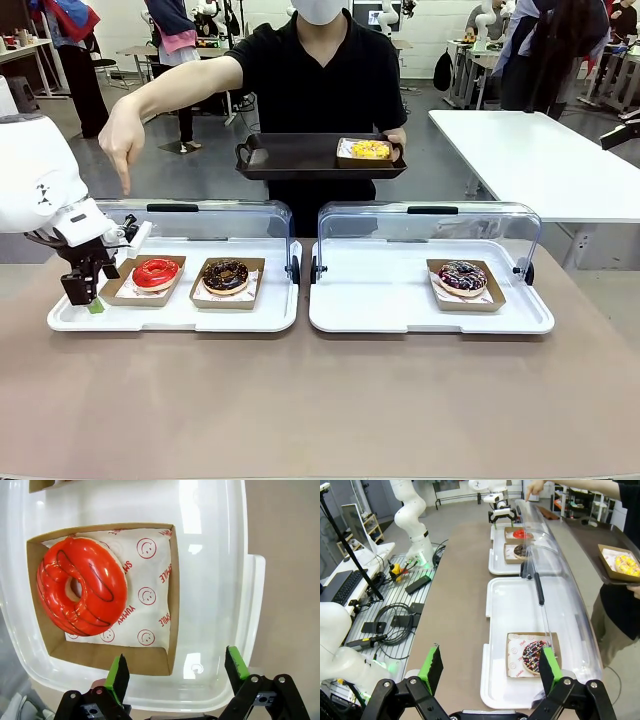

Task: Provide the desired donut to the person.
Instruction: Pick up and lift the Paper togo box containing the Donut pointed at by the person.

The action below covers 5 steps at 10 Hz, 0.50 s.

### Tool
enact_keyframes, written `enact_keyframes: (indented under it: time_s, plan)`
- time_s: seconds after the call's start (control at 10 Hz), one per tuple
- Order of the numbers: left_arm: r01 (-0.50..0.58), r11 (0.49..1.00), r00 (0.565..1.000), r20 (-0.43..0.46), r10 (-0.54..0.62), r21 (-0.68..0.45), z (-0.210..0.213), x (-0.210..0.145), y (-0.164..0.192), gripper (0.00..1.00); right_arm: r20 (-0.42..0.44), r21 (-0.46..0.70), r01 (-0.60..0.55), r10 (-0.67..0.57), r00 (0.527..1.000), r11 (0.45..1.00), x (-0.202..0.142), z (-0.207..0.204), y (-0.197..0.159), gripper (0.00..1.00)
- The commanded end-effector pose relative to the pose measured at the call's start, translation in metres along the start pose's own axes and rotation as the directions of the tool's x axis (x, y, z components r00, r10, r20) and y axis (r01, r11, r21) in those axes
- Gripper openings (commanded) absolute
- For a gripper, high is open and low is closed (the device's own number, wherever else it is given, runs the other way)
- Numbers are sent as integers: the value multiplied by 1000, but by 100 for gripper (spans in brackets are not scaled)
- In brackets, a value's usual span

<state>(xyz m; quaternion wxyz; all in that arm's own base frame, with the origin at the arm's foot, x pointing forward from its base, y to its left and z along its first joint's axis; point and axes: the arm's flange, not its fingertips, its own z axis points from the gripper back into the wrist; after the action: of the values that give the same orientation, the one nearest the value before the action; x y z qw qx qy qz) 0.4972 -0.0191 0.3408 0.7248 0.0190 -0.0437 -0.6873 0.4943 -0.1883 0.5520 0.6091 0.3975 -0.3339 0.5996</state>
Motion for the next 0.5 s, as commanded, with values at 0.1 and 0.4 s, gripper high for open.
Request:
enact_keyframes:
  time_s: [0.1, 0.4]
  plan:
    - [22, 999, 999, 40, -23, 27, -14, -2, 6, 100, 1, 5, 6, -6, 1000, 1000, 0, -2, 0, 100]
    - [29, 1000, 998, 52, -30, 6, -23, 1, 7, 100, 1, 5, 6, -6, 1000, 1000, 0, -2, 0, 100]
